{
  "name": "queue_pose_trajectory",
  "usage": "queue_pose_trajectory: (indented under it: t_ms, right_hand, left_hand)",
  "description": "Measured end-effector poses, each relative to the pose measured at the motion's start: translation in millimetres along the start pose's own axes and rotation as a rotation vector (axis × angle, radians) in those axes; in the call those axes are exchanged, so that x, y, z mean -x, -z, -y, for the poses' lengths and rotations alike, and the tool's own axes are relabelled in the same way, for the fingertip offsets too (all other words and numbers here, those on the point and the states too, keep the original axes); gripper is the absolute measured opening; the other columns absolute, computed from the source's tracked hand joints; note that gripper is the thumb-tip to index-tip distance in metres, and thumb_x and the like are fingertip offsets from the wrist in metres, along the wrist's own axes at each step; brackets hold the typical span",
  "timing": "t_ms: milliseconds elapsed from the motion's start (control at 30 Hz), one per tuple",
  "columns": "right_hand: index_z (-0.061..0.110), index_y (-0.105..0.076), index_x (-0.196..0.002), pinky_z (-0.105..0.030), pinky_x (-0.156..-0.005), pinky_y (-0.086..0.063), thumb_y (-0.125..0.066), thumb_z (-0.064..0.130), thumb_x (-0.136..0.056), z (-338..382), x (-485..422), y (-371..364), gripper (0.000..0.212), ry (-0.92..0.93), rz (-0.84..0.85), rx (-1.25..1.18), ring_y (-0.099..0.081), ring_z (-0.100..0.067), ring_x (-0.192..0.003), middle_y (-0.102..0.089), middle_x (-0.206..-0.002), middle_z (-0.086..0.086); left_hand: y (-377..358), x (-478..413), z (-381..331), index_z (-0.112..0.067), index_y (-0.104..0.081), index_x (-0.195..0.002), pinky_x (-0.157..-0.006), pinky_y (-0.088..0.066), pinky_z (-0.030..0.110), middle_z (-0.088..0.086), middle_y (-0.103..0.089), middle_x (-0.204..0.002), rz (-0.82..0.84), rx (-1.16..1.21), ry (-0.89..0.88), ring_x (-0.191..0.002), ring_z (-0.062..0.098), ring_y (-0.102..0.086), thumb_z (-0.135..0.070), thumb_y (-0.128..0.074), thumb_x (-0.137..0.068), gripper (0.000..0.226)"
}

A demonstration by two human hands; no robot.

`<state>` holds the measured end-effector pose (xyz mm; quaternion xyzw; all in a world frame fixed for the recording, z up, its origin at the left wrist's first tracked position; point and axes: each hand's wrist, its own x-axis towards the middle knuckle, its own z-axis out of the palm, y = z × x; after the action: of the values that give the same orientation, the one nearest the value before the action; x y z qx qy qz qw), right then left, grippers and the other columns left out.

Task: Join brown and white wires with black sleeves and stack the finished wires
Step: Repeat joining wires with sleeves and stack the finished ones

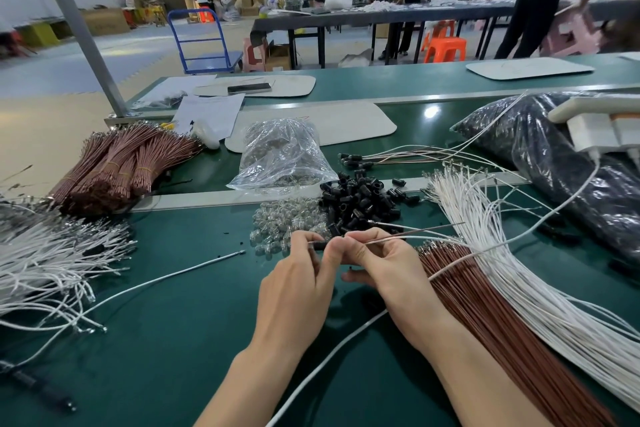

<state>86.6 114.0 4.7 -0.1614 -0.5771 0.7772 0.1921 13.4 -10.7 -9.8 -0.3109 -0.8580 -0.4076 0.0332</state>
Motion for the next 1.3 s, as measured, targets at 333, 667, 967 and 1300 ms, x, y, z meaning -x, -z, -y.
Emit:
queue_pose_trajectory:
  t_ms: [333,667,967,1300]
  right_hand:
    - [0.007,-0.066,-0.103,-0.021,-0.062,-0.056,-0.064,0.016,-0.095,-2,-1,0,0.012,-0.003,0.042,-0.063,-0.075,-0.02,-0.096,-0.078,-0.1,-0.007]
    - [0.008,-0.062,-0.104,-0.021,-0.064,-0.057,-0.064,0.03,-0.087,-8,-5,2,0.028,0.018,0.127,-0.083,-0.074,-0.024,-0.1,-0.077,-0.106,-0.009]
    - [0.003,-0.059,-0.103,-0.02,-0.076,-0.058,-0.062,0.028,-0.086,-12,-9,7,0.031,-0.013,0.139,-0.119,-0.074,-0.024,-0.101,-0.077,-0.104,-0.013]
    - [0.001,-0.059,-0.106,-0.021,-0.081,-0.058,-0.064,0.027,-0.088,-6,-7,3,0.032,-0.036,0.186,-0.185,-0.072,-0.026,-0.106,-0.075,-0.109,-0.016]
  left_hand:
    - [-1,0,4,-0.036,-0.038,-0.094,-0.058,-0.044,0.032,-0.009,-0.059,-0.058,-0.055,-0.029,0.0,-0.058,0.006,-0.058,-0.075,-0.017,-0.092,0.043]
    - [-1,-1,1,-0.03,-0.033,-0.081,-0.058,-0.039,0.037,-0.005,-0.058,-0.063,0.0,-0.149,0.016,-0.059,0.01,-0.055,-0.07,-0.003,-0.091,0.051]
    - [-3,-3,1,-0.028,-0.032,-0.08,-0.066,-0.041,0.041,-0.004,-0.059,-0.069,0.062,-0.237,0.03,-0.068,0.022,-0.056,-0.068,0.009,-0.084,0.057]
    - [0,0,5,-0.033,-0.037,-0.086,-0.067,-0.045,0.04,-0.007,-0.064,-0.07,0.023,-0.101,0.025,-0.067,0.013,-0.061,-0.069,0.0,-0.091,0.052]
